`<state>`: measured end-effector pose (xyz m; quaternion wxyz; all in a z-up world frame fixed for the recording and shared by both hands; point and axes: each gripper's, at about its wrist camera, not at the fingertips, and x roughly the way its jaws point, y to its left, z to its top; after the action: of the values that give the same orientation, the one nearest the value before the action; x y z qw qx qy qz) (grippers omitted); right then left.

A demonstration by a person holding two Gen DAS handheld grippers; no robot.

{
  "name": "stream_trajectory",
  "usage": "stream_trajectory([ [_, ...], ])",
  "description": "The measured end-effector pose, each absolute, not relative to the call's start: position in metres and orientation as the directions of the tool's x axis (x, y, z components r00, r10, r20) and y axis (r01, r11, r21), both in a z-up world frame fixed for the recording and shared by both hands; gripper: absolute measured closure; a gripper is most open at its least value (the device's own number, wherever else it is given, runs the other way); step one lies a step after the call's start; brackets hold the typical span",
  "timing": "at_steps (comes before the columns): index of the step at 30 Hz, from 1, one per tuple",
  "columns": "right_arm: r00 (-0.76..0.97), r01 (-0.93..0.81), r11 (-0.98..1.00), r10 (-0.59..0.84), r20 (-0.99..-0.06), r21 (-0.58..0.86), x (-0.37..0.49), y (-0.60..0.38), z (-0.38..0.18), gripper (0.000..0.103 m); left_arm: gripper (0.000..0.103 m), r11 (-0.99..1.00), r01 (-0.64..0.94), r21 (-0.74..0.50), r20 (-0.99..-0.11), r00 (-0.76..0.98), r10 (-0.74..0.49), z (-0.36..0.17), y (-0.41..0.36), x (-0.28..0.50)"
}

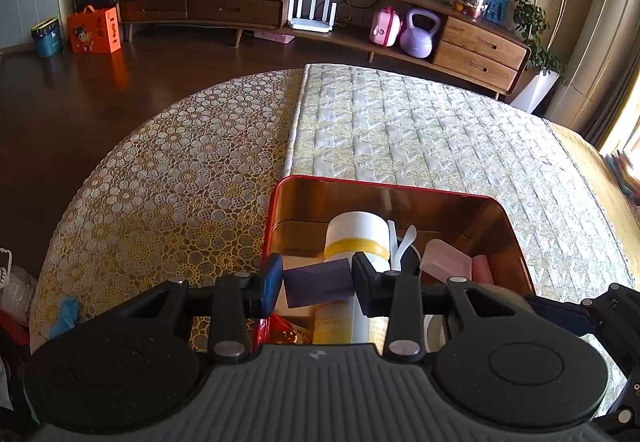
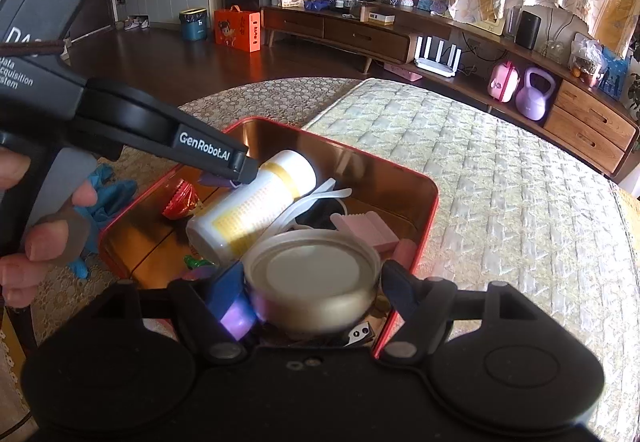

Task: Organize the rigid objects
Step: 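Carry the purple block with the left tool while the right tool carries the lid over the tin, then release the purple block with the left tool while the right tool releases the lid in the tin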

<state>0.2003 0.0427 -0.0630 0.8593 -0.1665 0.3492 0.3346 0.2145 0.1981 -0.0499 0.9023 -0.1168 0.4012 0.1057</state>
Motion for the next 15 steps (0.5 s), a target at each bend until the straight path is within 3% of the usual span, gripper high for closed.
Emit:
stream_trajectory([
  [5,0.535,-0.689,0.724,0.473,-0.7,-0.037,0.195,0.036,-0.057,0.027,0.067,0.945,-0.291,-0.147,-0.751,0.655,0.085,-0.05,0.2,0.21],
  [12,0.539,-0.679,0.734,0.492,-0.684,-0.007,0.186,0.022,-0.044,0.026,0.05,0.942,-0.286,-0.173,-0.749,0.659,0.062,-0.049,0.193,0.201],
  [15,0.543,-0.671,0.741,0.5,-0.675,0.01,0.182,0.015,-0.038,0.023,0.049,0.947,-0.276,-0.166,-0.742,0.667,0.065,-0.045,0.189,0.194],
])
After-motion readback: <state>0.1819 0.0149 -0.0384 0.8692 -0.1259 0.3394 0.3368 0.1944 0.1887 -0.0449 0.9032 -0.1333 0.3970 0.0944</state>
